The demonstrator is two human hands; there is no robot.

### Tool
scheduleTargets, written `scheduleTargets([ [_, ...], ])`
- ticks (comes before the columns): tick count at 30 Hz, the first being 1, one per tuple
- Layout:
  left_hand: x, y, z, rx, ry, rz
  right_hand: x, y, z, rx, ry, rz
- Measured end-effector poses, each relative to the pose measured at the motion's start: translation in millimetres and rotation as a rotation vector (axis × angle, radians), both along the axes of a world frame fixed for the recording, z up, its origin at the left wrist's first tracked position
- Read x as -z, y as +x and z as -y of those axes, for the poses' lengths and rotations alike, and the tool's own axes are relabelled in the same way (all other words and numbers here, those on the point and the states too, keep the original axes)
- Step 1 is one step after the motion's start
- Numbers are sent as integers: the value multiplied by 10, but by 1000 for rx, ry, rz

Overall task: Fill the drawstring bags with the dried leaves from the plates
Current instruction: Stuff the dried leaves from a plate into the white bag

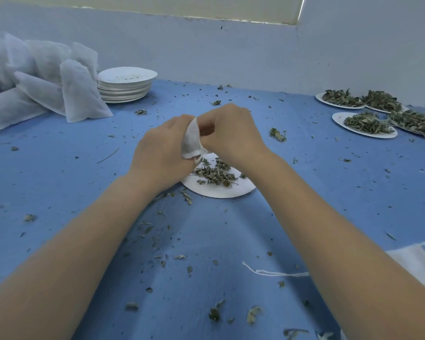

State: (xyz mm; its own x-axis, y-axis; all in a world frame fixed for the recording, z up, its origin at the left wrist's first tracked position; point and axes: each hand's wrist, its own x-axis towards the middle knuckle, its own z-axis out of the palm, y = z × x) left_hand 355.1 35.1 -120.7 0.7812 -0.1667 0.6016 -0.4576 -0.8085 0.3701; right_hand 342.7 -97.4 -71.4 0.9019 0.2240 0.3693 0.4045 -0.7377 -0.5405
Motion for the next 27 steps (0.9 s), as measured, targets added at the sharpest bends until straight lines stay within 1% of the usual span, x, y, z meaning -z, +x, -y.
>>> scheduleTargets([
  [2, -24, -7, 0, -1, -32, 14, -18, 4, 36, -80, 84, -84],
  [5, -49, -24, -46, 4, -40, 17, -49, -24, 129, -319, 142, -316],
  [6, -54, -28, -58, 5, -23, 16, -46, -27, 158, -368, 164, -347],
  [8, -59, -34, -67, -8, 18, 8, -45, -13, 205, -378, 201, -314],
  [11, -53, -22, -94, -54, 51, 6, -53, 27, 299, -233, 262, -191],
  [12, -44, -15, -108, -73, 59, -2, -60, 39, 343, -172, 244, -173],
  [13, -34, -7, -118, -92, 66, -15, -64, 56, 386, -115, 169, -182],
  [14, -26, -1, -126, -112, 73, -29, -58, 75, 425, -61, 28, -224],
  [16, -14, 9, -130, -135, 85, -44, -2, 106, 467, 18, -311, -386],
  [17, -8, 11, -125, -137, 88, -44, 34, 112, 465, 38, -426, -459],
  [18, -4, 14, -123, -137, 88, -43, 74, 120, 453, 49, -483, -500],
  [19, -2, 18, -122, -140, 88, -43, 111, 135, 435, 54, -502, -499],
  [21, 5, 23, -127, -149, 87, -41, 157, 160, 408, 39, -499, -429],
  [24, 16, 21, -126, -136, 91, -24, 186, 181, 400, 4, -423, -319],
  [27, 31, 20, -118, -127, 96, -8, 218, 186, 389, 3, -337, -285],
])
